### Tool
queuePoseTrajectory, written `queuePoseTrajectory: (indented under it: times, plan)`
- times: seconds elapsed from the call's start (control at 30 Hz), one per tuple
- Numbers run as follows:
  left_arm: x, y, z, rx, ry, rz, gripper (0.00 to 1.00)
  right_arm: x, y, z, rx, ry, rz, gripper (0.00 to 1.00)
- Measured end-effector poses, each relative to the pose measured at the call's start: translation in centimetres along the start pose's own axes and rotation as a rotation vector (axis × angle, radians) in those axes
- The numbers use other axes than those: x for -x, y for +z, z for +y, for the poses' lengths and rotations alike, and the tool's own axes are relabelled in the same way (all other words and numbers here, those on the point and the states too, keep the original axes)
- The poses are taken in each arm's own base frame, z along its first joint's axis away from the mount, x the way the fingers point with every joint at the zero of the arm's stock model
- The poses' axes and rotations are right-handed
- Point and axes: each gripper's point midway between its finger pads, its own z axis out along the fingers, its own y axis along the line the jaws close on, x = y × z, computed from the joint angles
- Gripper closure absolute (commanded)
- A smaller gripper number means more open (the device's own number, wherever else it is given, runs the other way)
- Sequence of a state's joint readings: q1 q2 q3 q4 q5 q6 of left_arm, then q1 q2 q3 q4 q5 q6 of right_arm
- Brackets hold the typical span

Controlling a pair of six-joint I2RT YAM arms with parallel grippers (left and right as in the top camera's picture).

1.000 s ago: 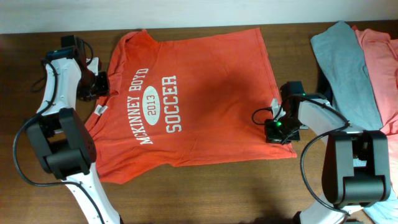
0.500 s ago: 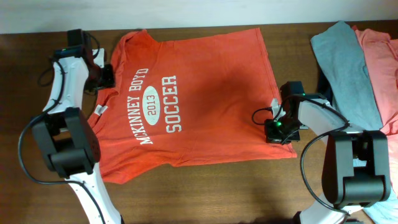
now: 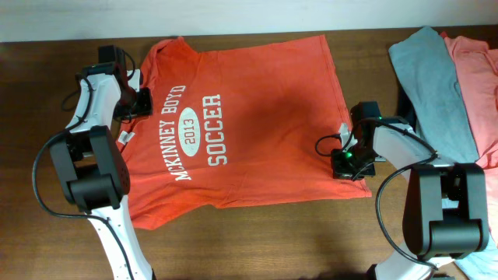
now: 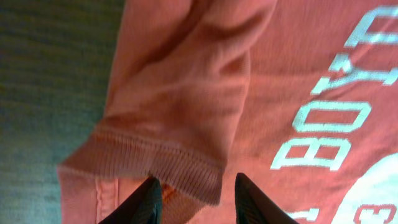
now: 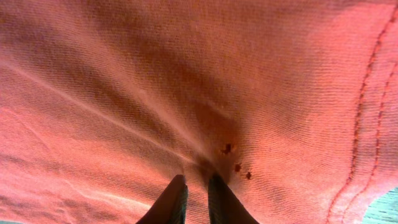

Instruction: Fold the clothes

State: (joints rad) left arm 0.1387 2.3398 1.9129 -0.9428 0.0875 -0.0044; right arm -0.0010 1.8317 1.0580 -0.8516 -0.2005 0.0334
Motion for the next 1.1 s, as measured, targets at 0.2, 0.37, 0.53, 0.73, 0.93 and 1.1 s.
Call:
queuePoseTrajectory:
  times: [0.2,0.37,0.53,0.73,0.93,1.1]
  plan:
    - [1.2,0.0,0.0,0.001,-0.014,-0.047,0.79,0.0,0.0,0.0,0.0,0.0,0.0,0.82]
    - [1.8,-0.1,0.1,0.006,-0.021,-0.072,0.93,0.0,0.0,0.0,-0.002,0.0,0.0,0.83]
    - [1.8,-0.1,0.1,0.007,-0.025,-0.072,0.79,0.0,0.0,0.0,-0.003,0.0,0.0,0.82]
    - [-0.7,0.0,0.2,0.01,-0.041,0.029,0.7,0.0,0.0,-0.1,-0.003,0.0,0.0,0.82]
    - [-1.2,0.0,0.4,0.027,-0.042,0.047,0.7,0.0,0.0,-0.1,-0.003,0.0,0.0,0.82]
    - [-0.2,0.0,0.6,0.032,-0.052,0.009,0.7,0.0,0.0,-0.1,-0.003,0.0,0.0,0.83]
